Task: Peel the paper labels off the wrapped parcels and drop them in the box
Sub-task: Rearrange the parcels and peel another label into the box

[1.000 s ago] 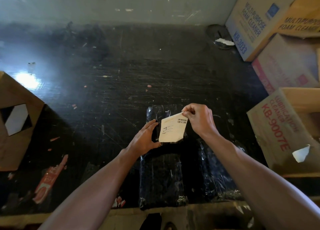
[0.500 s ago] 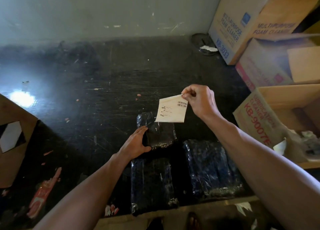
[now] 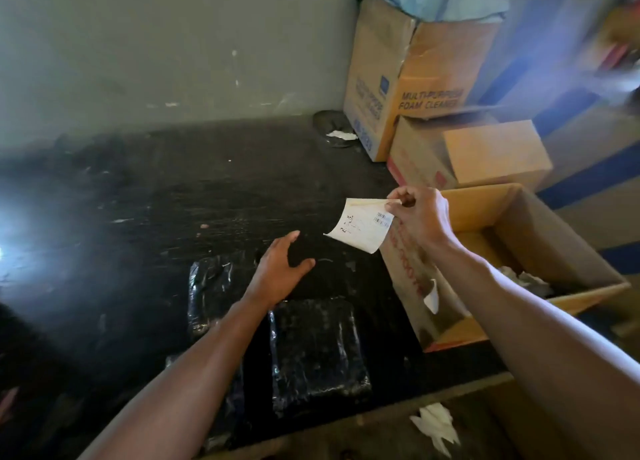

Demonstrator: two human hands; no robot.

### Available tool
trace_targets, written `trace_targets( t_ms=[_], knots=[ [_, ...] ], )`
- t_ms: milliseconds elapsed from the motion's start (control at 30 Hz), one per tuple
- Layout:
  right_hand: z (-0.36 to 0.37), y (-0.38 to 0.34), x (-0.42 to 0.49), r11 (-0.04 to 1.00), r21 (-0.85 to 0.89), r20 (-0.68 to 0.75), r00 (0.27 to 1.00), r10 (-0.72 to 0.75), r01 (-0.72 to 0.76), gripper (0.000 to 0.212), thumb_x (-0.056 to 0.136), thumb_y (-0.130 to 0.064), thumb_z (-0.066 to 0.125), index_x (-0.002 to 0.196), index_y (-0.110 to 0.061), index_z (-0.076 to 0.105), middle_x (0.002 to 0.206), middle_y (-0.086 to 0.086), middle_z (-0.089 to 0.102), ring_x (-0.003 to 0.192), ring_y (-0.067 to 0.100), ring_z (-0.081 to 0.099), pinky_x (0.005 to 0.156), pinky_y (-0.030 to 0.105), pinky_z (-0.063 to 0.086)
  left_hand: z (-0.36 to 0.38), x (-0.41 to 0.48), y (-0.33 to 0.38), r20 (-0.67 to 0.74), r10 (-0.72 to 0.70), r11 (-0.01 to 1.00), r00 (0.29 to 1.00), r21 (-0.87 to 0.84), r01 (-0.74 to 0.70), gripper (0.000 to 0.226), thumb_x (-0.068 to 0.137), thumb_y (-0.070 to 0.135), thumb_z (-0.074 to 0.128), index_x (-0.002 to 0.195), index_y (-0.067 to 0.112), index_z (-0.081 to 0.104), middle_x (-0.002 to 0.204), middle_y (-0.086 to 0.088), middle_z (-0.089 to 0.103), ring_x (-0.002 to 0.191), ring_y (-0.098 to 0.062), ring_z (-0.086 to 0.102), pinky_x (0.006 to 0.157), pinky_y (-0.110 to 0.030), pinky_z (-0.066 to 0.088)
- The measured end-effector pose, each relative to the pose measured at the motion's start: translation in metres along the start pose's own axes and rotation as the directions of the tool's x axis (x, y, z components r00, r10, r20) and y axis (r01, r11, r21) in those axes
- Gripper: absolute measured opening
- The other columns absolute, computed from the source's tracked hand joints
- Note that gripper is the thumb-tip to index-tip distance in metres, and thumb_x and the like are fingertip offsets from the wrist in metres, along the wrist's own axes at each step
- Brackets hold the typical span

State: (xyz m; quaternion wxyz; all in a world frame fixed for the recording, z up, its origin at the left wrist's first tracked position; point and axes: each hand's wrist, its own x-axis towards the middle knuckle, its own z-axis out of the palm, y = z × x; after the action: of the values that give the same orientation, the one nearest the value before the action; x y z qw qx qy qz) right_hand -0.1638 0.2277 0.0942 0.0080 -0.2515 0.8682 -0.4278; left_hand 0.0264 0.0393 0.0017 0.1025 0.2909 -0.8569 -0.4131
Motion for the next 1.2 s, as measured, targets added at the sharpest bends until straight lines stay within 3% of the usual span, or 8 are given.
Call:
trace_targets(
  t_ms=[300, 367, 433, 500, 667, 867, 1000, 1200],
  knots=[
    [-0.119, 0.106, -0.003, 0.987, -0.012, -0.262, 0.953, 0.153, -0.161, 0.022, 0.086, -0.013, 0.075, 0.108, -0.007, 0.074, 0.103, 0.004, 0.069, 0.087, 0.013, 0.058, 0.055, 0.004, 0.036, 0.115, 0.008, 0.133, 0.141, 0.245, 0.968, 0.959, 0.019, -0.25, 0.069, 0.091, 0.034, 0.067, 0.15, 0.019, 0.035, 0.153, 0.001, 0.037, 0.14, -0.014, 0.034, 0.112, -0.031, 0.029],
    [-0.123, 0.125, -0.005, 0.98, -0.039, -0.225, 0.958, 0.18, -0.193, 0.028, 0.086, -0.013, 0.076, 0.113, -0.009, 0.073, 0.107, 0.006, 0.071, 0.09, 0.015, 0.059, 0.065, 0.018, 0.043, 0.13, 0.009, 0.144, 0.172, 0.288, 0.952, 0.942, 0.051, -0.3, 0.069, 0.092, 0.037, 0.065, 0.151, 0.019, 0.033, 0.156, 0.001, 0.034, 0.143, -0.012, 0.029, 0.112, -0.028, 0.024],
    [-0.124, 0.139, -0.006, 0.975, -0.051, -0.179, 0.962, 0.205, -0.217, 0.019, 0.085, -0.011, 0.076, 0.104, -0.01, 0.076, 0.103, 0.006, 0.072, 0.089, 0.016, 0.061, 0.071, 0.025, 0.044, 0.141, 0.009, 0.151, 0.212, 0.313, 0.937, 0.926, 0.088, -0.338, 0.07, 0.093, 0.037, 0.062, 0.152, 0.02, 0.031, 0.159, 0.001, 0.028, 0.146, -0.011, 0.021, 0.116, -0.03, 0.02],
    [-0.124, 0.149, -0.008, 0.971, -0.065, -0.143, 0.965, 0.219, -0.23, 0.004, 0.086, -0.012, 0.075, 0.09, -0.014, 0.077, 0.094, 0.003, 0.072, 0.086, 0.016, 0.062, 0.071, 0.025, 0.043, 0.151, 0.009, 0.156, 0.252, 0.313, 0.926, 0.916, 0.132, -0.353, 0.073, 0.093, 0.042, 0.061, 0.154, 0.02, 0.028, 0.162, 0.002, 0.022, 0.148, -0.01, 0.015, 0.117, -0.032, 0.019],
    [-0.109, 0.165, -0.012, 0.946, -0.087, 0.062, 0.946, 0.317, -0.311, 0.019, 0.084, -0.014, 0.076, 0.069, -0.023, 0.073, 0.081, -0.007, 0.071, 0.081, 0.013, 0.065, 0.069, 0.026, 0.05, 0.164, 0.009, 0.157, 0.337, 0.256, 0.898, 0.906, 0.265, -0.352, 0.093, 0.087, 0.065, 0.056, 0.156, 0.016, 0.019, 0.164, 0.003, 0.009, 0.149, -0.011, 0.007, 0.117, -0.037, 0.019],
    [-0.099, 0.17, -0.017, 0.928, -0.048, 0.112, 0.921, 0.372, -0.369, 0.016, 0.082, -0.009, 0.078, 0.074, -0.02, 0.07, 0.083, -0.002, 0.069, 0.079, 0.015, 0.066, 0.066, 0.027, 0.055, 0.163, 0.009, 0.154, 0.341, 0.244, 0.884, 0.908, 0.307, -0.352, 0.102, 0.079, 0.071, 0.06, 0.156, 0.016, 0.021, 0.164, 0.005, 0.009, 0.149, -0.014, 0.014, 0.117, -0.043, 0.026],
    [-0.101, 0.167, -0.021, 0.934, -0.042, 0.097, 0.929, 0.356, -0.354, 0.009, 0.082, -0.013, 0.079, 0.085, -0.017, 0.071, 0.08, -0.003, 0.067, 0.064, 0.009, 0.063, 0.045, 0.013, 0.044, 0.164, 0.009, 0.157, 0.337, 0.238, 0.886, 0.911, 0.309, -0.346, 0.104, 0.077, 0.071, 0.064, 0.155, 0.017, 0.022, 0.164, 0.005, 0.012, 0.148, -0.014, 0.017, 0.117, -0.042, 0.027],
    [-0.103, 0.168, -0.026, 0.935, -0.025, 0.09, 0.931, 0.355, -0.354, 0.017, 0.076, -0.019, 0.084, 0.079, -0.023, 0.068, 0.085, -0.002, 0.068, 0.081, 0.019, 0.067, 0.072, 0.04, 0.059, 0.165, 0.011, 0.156, 0.335, 0.236, 0.89, 0.912, 0.303, -0.341, 0.103, 0.077, 0.068, 0.065, 0.155, 0.017, 0.021, 0.164, 0.005, 0.012, 0.148, -0.014, 0.016, 0.116, -0.04, 0.025]
  ],
)
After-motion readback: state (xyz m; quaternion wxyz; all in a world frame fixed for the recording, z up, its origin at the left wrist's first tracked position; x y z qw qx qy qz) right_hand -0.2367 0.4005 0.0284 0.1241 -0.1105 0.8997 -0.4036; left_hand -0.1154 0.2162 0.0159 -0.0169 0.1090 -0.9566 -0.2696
